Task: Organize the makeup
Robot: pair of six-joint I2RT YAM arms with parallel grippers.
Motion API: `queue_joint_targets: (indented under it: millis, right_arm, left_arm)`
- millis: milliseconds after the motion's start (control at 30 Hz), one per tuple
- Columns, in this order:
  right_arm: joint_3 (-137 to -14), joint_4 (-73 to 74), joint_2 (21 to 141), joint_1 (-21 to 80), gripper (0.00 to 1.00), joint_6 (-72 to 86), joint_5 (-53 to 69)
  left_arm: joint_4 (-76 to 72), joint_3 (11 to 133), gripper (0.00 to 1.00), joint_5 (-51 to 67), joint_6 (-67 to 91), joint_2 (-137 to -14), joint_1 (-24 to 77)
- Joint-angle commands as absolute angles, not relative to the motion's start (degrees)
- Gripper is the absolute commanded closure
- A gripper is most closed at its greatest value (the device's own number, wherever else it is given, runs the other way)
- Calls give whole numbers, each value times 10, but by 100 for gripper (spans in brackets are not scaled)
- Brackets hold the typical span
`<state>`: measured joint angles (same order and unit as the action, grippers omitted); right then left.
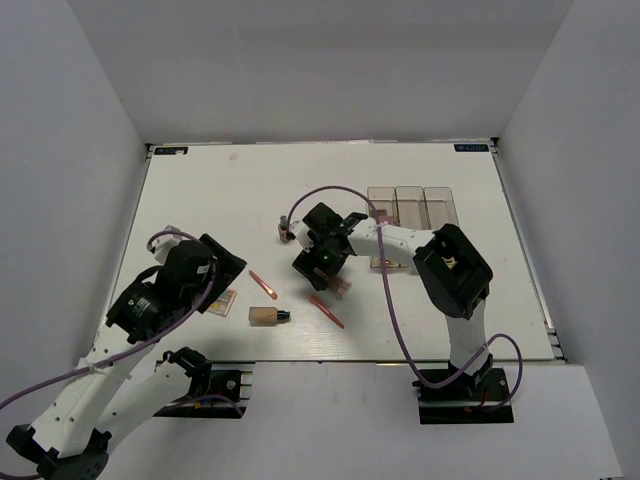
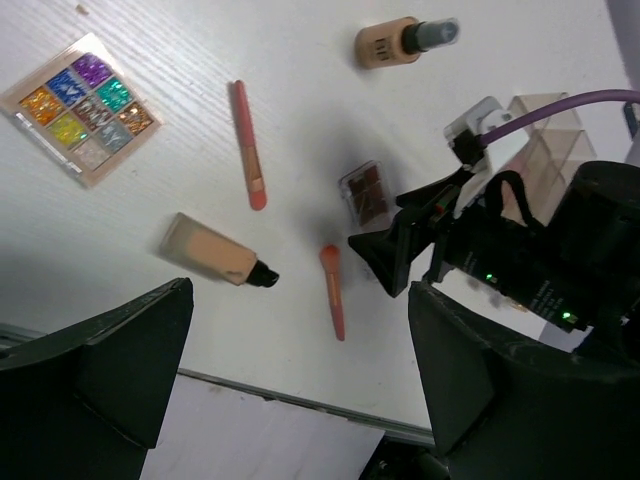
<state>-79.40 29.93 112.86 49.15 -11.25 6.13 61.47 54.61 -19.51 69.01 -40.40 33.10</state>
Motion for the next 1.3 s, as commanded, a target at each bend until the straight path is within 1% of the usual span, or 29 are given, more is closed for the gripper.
queue_joint_targets:
  millis: [0,100,200,233,267,300,333,400,433,533,567,600,700,833,1100,1267]
  right_arm:
    - [-812,301,1136,497,13,-101,40]
    - [-809,301,1143,498,15,-101,35]
    - [-799,295,1145,500,24,-105,24]
    - [-795,294,1144,503,28,-105,22]
    - [-787,288,1143,502,37,-108,21]
    - [-783,287,1142,500,42,-110,22]
    - [-780,286,1139,499,54,-111,25]
    - [-776,284,1134,498,63,-119,41]
    - [-776,286,1125,495,70,-122,47]
    - [-794,298,1102,488,82,-136,68]
    - [-801,302,1095,484,83,-138,76]
    - [-820,314,1081,479,86,-141,82]
    - [-869,332,1064,456,90,-143,87]
    - [-905,356,1054,416,92,-132,75]
    - [-905,342,1027,300,98,-56,40]
    - [-898,330,1023,253,100,-22,19]
  left_arm:
    - [643,528,2,-207,717,-387,329]
    - [648,512,2,-200,725,-374,329]
    - [650,494,2,-194,739,-362,329]
    - [650,490,2,-192,743,-359,329]
    - [649,480,2,-190,747,-353,329]
    - [649,475,2,-185,755,-351,329]
    - [649,468,2,-182,758,-349,329]
    - [641,445,2,-172,764,-343,329]
    - [637,436,2,-160,766,-342,329]
    - [626,407,2,-145,779,-337,329]
    - [621,402,2,-143,780,-335,329]
    - [620,395,2,-142,785,-334,329]
    - [622,392,2,-144,787,-337,329]
    - [623,387,2,-149,788,-338,329]
    - [606,367,2,-144,788,-335,329]
    - [596,364,2,-142,787,-347,329]
